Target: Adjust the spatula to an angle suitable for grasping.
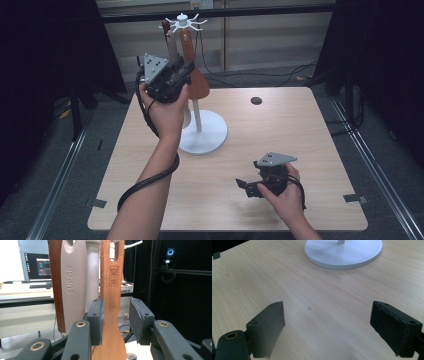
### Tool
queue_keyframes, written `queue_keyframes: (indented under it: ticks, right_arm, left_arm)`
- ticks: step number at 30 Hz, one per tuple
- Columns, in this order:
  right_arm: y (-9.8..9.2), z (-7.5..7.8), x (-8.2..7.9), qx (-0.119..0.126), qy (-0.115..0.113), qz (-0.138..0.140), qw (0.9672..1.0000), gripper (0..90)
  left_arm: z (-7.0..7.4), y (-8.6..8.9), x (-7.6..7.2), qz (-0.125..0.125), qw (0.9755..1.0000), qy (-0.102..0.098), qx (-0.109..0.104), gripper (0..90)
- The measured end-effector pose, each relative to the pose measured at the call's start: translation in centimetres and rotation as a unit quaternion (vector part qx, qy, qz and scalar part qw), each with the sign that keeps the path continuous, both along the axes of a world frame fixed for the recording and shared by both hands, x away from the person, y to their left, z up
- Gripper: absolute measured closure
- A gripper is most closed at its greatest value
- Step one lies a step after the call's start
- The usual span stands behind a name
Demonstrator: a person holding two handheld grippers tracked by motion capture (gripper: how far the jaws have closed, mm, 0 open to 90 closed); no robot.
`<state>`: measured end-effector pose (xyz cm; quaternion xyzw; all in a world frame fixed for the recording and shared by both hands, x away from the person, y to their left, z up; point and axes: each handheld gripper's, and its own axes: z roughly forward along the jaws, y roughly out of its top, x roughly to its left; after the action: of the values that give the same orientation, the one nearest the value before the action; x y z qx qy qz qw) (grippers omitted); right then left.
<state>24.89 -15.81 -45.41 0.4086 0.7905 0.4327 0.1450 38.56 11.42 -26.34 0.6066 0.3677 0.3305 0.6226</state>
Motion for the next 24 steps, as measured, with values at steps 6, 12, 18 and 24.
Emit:
queue_keyframes:
  ticks: [6,12,18,24]
  right_arm:
    - [-0.1,0.0,0.0,-0.001,-0.001,0.001,1.0,11.6]
    - [-0.1,0.0,0.1,-0.002,-0.002,0.002,1.0,11.6]
    - [-0.1,0.0,0.2,0.001,0.0,-0.002,1.0,11.6]
    - [0.0,-0.2,0.3,-0.001,0.001,0.0,1.0,11.6]
  left_arm:
    - [-0.1,0.1,-0.1,-0.004,1.0,-0.001,0.0,64.3]
    - [-0.4,0.6,-0.5,-0.009,0.9999,-0.002,0.004,63.9]
    - [-1.1,1.1,-1.3,-0.017,0.9998,-0.008,-0.002,60.5]
    - [-2.1,1.8,-1.6,-0.023,0.9997,-0.004,-0.005,57.9]
